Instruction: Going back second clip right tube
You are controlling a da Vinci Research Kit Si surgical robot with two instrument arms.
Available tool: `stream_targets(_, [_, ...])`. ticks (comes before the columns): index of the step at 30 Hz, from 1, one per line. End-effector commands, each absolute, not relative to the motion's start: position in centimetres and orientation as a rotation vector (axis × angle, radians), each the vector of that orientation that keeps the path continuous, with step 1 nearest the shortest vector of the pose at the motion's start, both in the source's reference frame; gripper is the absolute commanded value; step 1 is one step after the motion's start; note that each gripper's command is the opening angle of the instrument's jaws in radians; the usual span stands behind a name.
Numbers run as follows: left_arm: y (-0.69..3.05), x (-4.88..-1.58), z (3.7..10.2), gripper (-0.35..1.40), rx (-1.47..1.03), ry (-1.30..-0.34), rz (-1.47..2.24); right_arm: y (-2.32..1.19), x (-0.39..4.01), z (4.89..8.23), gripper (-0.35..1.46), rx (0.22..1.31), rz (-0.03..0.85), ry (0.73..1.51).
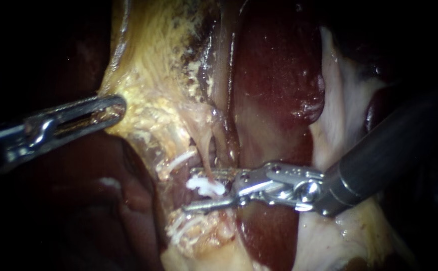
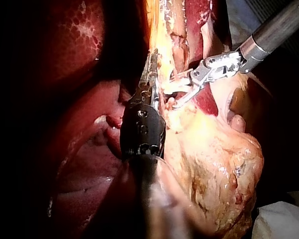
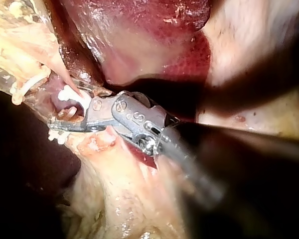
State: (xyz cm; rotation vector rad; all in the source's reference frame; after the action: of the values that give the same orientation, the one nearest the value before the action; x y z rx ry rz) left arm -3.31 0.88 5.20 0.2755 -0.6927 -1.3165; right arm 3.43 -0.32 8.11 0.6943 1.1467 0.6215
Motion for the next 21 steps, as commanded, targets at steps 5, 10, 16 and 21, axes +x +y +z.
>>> stream_targets(5, [0.88,-3.31,5.2,-0.35,0.276,-0.693,-1.317,-0.1,3.26,8.04,0.6,0.697,0.614,1.149])
stream_targets(10, [0.88,-3.31,5.2,-0.35,0.275,-0.693,-1.317,0.13,3.02,7.94,0.6,0.648,0.594,1.16])
stream_targets(16, [0.88,-3.31,5.2,-0.35,0.275,-0.693,-1.316,0.18,2.84,7.89,0.6,0.634,0.578,1.164])
stream_targets(21, [0.87,-3.31,5.2,-0.35,0.275,-0.693,-1.317,0.13,2.69,7.75,0.6,0.612,0.439,1.201])
